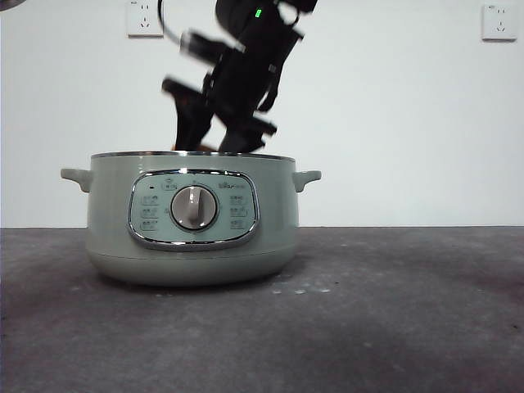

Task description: Pick up the potato,open the lid,put the potato in the pot,close the lid

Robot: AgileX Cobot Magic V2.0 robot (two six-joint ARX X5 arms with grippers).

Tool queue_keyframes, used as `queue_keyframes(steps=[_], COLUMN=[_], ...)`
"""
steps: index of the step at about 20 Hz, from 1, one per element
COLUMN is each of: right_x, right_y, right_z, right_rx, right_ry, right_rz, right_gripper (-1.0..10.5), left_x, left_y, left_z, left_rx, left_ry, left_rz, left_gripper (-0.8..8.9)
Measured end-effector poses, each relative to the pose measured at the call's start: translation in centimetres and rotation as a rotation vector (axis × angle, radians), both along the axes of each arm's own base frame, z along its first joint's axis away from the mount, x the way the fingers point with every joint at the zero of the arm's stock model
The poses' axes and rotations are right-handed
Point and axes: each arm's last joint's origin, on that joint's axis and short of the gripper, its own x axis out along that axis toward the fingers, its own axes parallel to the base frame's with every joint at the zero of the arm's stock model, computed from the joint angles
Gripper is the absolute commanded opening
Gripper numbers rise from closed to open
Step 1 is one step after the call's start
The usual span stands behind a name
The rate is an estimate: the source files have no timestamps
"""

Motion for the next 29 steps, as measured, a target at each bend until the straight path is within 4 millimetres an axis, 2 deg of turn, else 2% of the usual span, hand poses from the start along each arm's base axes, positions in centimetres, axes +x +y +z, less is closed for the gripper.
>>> queue_keyframes(steps=[4, 13, 14, 16, 17, 22, 23, 24, 25, 27, 29], right_x=[0.5, 0.2, 0.2, 0.2, 0.2, 0.0, -0.2, -0.6, -1.4, -3.9, -7.2], right_y=[0.5, 0.1, 0.1, 0.1, 0.1, 0.2, 0.0, -0.4, -1.0, -3.2, -5.7], right_z=[-2.8, -3.2, -3.2, -3.2, -3.2, -3.1, -2.4, -0.7, 2.2, 9.2, 14.3], right_rx=[-0.070, -0.161, -0.161, -0.161, -0.159, -0.161, -0.151, -0.132, -0.094, 0.006, 0.051], right_ry=[0.034, 0.040, 0.041, 0.041, 0.044, 0.055, 0.044, 0.018, -0.029, -0.140, -0.193], right_rz=[-0.001, 0.013, 0.013, 0.012, 0.007, 0.005, 0.001, -0.004, -0.011, -0.033, -0.036], right_gripper=[-0.2, -0.1, 0.4, 3.0, 3.9, 4.1, 4.1, 4.1, 4.1, 4.1, 4.1], left_x=[0.0, 0.0, 0.0, 0.0, 0.0, 0.0, 0.0, 0.0, 0.0, 0.5, 2.0], left_y=[0.0, 0.0, 0.0, 0.0, 0.0, 0.0, 0.0, 0.0, 0.0, -0.1, -0.3], left_z=[0.0, 0.0, 0.0, 0.0, 0.0, 0.0, 0.0, 0.0, 0.1, 0.3, 0.5], left_rx=[0.000, 0.000, 0.000, 0.000, -0.001, -0.001, -0.001, -0.001, -0.002, -0.005, -0.008], left_ry=[0.000, 0.000, 0.000, 0.000, 0.000, 0.000, -0.001, -0.001, -0.009, -0.029, -0.024], left_rz=[0.000, -0.001, -0.001, -0.001, -0.001, -0.001, -0.001, -0.001, -0.001, -0.001, -0.012], left_gripper=[-0.08, -0.08, -0.08, -0.08, -0.09, -0.09, -0.08, -0.08, -0.08, -0.08, -0.08])
